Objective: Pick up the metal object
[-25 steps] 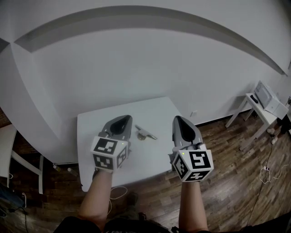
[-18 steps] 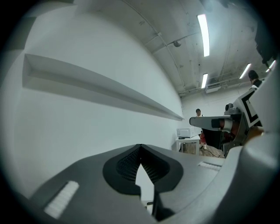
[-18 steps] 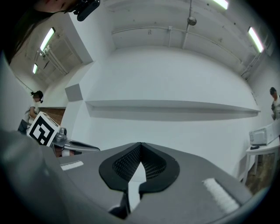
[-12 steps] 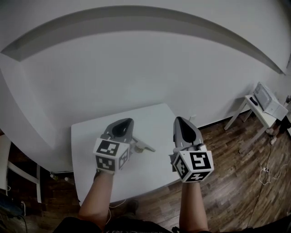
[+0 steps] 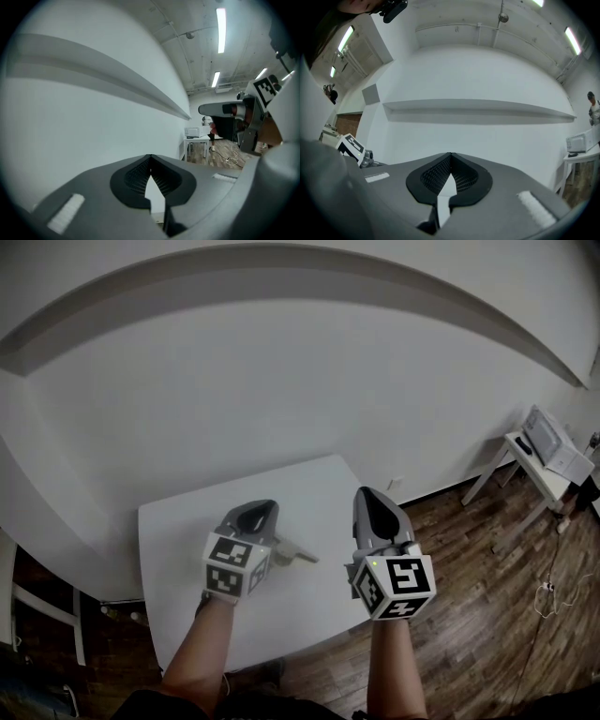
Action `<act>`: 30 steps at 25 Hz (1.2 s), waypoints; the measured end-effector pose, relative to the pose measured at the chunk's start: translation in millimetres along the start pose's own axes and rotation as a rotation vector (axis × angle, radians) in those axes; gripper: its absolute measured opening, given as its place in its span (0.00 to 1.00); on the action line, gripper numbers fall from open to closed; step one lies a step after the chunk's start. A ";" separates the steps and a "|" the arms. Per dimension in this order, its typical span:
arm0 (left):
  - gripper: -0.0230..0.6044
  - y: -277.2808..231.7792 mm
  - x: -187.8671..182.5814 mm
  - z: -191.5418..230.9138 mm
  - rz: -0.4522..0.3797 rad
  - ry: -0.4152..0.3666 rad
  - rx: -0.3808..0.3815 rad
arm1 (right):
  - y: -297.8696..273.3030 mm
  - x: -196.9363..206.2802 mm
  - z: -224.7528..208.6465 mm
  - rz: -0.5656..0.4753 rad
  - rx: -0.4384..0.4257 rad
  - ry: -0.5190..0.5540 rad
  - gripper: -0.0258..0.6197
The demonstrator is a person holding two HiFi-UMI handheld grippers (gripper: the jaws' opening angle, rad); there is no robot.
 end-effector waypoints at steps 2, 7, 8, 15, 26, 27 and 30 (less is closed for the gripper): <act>0.03 -8.7 15.7 -5.3 0.032 0.003 0.030 | -1.6 2.6 -4.0 0.004 0.009 -0.002 0.06; 0.40 -32.2 59.9 -24.8 0.161 0.007 0.174 | -7.3 9.6 -9.5 0.027 0.029 -0.009 0.06; 0.47 -36.8 70.2 -29.5 0.195 0.008 0.193 | -8.7 11.0 -11.5 0.032 0.032 -0.010 0.06; 0.65 -67.3 162.2 -56.0 0.500 0.074 0.265 | -17.0 21.7 -20.3 0.046 0.047 -0.002 0.06; 0.67 -109.5 212.3 -60.5 0.719 0.017 0.289 | -22.8 39.7 -35.6 0.091 0.071 0.002 0.06; 0.67 -111.8 213.8 -60.0 0.727 0.008 0.291 | -23.7 41.0 -36.9 0.093 0.072 0.001 0.06; 0.62 -116.6 214.4 -58.2 0.736 -0.016 0.285 | -27.4 42.4 -37.9 0.093 0.074 -0.002 0.06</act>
Point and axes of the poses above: the fingertips, and each gripper's own axes: y backward along the fingers, z to its left, x out of its underside, the point moved 7 cm from there along y, backward along the fingers, and after that the axes turned 12 degrees about -y, right-handed, at the moved point
